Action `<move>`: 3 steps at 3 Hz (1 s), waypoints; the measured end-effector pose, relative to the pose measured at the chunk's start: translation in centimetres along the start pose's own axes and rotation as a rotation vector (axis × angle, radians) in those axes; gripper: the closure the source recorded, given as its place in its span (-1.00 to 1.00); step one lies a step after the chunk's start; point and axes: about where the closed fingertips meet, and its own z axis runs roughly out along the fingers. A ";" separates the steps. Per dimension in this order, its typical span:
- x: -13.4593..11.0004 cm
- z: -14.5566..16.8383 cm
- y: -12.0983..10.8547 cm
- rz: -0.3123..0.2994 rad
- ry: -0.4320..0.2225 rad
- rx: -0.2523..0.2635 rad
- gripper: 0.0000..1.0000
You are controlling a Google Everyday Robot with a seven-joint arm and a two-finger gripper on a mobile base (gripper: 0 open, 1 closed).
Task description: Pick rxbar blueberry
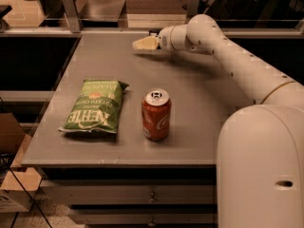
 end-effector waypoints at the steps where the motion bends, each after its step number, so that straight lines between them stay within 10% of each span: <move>1: 0.3 0.5 -0.3 0.013 0.010 -0.015 -0.19; 3: 1.0 0.4 -2.0 0.034 0.022 0.000 0.74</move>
Offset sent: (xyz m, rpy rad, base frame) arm 0.0168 -0.0235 -0.0106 0.0138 0.0467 -0.0267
